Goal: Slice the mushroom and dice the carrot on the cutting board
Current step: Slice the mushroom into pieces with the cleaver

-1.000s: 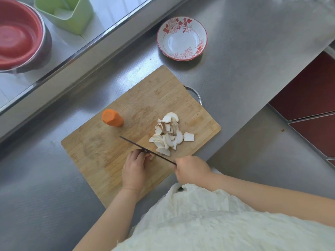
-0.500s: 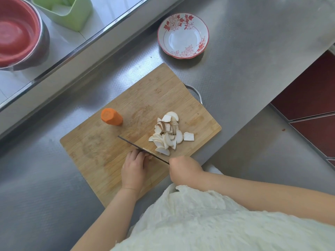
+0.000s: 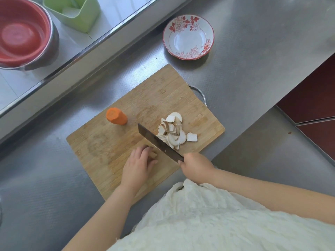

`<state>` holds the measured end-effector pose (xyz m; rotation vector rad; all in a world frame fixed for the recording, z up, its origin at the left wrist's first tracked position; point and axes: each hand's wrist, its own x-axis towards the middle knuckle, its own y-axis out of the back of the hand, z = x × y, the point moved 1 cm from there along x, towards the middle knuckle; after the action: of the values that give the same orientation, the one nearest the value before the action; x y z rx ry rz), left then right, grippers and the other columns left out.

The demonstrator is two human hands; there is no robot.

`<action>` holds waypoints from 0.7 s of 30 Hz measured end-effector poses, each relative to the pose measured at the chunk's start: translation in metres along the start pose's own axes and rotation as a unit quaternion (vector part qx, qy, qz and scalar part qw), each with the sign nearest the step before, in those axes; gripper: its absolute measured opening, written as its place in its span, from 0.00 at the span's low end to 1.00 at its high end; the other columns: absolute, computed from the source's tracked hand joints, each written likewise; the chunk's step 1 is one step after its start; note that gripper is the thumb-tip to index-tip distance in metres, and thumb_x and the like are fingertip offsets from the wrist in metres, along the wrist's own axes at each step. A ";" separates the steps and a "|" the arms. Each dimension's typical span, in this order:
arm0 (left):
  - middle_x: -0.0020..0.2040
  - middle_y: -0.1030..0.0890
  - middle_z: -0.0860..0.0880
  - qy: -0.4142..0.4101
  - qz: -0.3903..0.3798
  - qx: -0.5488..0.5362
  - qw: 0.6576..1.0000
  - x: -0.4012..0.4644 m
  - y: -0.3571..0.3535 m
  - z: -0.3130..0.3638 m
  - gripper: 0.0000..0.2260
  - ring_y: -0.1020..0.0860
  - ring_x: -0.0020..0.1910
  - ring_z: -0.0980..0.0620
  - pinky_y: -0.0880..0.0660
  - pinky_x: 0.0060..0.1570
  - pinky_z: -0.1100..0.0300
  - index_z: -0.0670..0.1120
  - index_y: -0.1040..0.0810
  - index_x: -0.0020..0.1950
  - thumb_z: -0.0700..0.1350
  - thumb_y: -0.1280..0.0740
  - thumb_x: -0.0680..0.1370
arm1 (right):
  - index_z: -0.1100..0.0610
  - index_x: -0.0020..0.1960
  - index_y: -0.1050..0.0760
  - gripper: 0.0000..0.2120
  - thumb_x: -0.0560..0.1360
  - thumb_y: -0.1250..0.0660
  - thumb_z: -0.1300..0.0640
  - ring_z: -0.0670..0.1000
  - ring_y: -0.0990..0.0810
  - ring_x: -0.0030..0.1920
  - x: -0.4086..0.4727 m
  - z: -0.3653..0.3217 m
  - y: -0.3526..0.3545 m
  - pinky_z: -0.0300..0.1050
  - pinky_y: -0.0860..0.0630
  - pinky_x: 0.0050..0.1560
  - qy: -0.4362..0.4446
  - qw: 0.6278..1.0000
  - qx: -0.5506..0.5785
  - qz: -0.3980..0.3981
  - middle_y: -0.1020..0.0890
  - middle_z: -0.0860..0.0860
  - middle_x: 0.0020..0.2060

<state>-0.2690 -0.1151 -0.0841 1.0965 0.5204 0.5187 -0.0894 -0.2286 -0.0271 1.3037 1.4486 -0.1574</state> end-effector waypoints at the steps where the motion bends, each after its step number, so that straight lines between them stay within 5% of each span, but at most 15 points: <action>1: 0.59 0.24 0.49 -0.012 -0.019 0.016 1.000 -0.001 0.000 -0.003 0.18 0.26 0.54 0.49 0.24 0.45 0.55 0.45 0.24 0.60 0.50 0.28 0.74 | 0.56 0.42 0.32 0.13 0.82 0.45 0.50 0.53 0.27 0.37 -0.001 0.003 0.001 0.44 0.32 0.34 -0.001 1.000 -0.004 0.003 0.30 0.49 0.32; 8: 0.57 0.22 0.49 -0.058 -0.038 0.058 0.996 0.004 0.010 -0.012 0.15 0.24 0.53 0.45 0.25 0.44 0.54 0.46 0.23 0.62 0.42 0.31 0.75 | 0.56 0.43 0.30 0.13 0.82 0.45 0.49 0.53 0.26 0.37 -0.001 0.013 0.011 0.44 0.34 0.32 0.007 0.998 -0.043 0.034 0.26 0.50 0.35; 14: 0.52 0.31 0.55 0.210 -0.029 -0.125 0.969 0.009 0.005 0.026 0.17 0.31 0.53 0.55 0.32 0.46 0.59 0.49 0.28 0.62 0.53 0.31 0.76 | 0.56 0.41 0.31 0.13 0.81 0.44 0.51 0.51 0.28 0.33 0.001 0.014 0.019 0.42 0.38 0.27 0.030 0.999 -0.017 0.031 0.29 0.48 0.29; 21: 0.56 0.29 0.50 0.282 -0.003 -0.169 0.944 0.009 -0.012 0.059 0.21 0.29 0.54 0.52 0.30 0.46 0.58 0.45 0.30 0.62 0.52 0.28 0.74 | 0.54 0.40 0.33 0.12 0.81 0.45 0.52 0.52 0.29 0.34 0.004 0.013 0.016 0.43 0.39 0.27 0.063 0.995 -0.074 0.023 0.31 0.48 0.30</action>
<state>-0.2241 -0.1543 -0.0746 0.6054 0.8948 0.8900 -0.0683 -0.2292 -0.0264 1.2418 1.5049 0.0625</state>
